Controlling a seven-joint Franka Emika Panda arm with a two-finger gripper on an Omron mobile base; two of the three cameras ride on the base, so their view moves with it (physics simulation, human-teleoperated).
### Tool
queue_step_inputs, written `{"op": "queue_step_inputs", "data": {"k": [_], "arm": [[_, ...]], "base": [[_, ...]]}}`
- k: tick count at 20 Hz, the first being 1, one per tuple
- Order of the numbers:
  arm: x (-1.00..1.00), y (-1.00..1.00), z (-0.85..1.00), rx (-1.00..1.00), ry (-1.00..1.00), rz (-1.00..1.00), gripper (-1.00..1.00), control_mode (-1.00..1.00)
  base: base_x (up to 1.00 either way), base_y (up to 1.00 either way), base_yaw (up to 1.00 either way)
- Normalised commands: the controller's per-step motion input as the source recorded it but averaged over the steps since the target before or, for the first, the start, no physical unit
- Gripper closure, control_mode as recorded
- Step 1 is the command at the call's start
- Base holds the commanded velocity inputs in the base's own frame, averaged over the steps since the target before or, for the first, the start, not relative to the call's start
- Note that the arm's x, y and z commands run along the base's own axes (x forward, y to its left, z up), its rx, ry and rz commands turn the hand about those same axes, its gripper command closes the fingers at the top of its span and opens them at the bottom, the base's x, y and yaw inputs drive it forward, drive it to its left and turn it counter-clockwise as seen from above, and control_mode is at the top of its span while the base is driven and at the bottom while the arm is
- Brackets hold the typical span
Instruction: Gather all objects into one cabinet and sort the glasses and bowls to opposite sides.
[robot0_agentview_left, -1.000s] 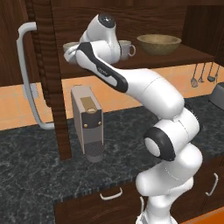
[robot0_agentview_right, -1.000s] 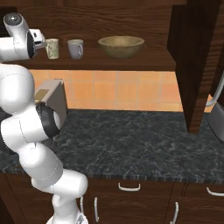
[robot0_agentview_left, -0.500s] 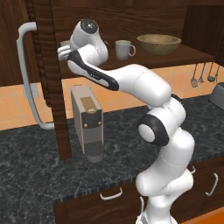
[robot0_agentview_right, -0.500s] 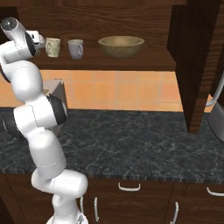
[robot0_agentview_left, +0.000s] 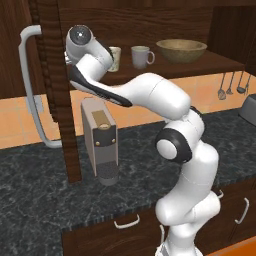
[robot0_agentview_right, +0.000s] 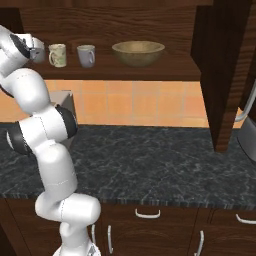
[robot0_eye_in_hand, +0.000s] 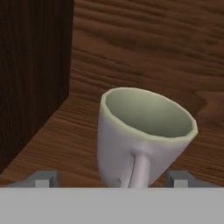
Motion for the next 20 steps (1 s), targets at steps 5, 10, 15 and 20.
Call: {"op": "queue_step_inputs", "data": {"k": [5, 10, 15, 20], "arm": [[-0.35, 0.00, 0.16, 0.04, -0.02, 0.00, -1.00, -1.00], [-0.76, -0.17, 0.07, 0.19, 0.00, 0.03, -1.00, -1.00], [-0.68, -0.17, 0.00, 0.18, 0.00, 0.08, -1.00, -1.00], [-0.99, -0.07, 0.01, 0.08, -0.01, 0.11, -1.00, -1.00]], "base": [[0.00, 0.00, 0.00], [0.00, 0.00, 0.00], [0.00, 0.00, 0.00], [0.00, 0.00, 0.00]]}}
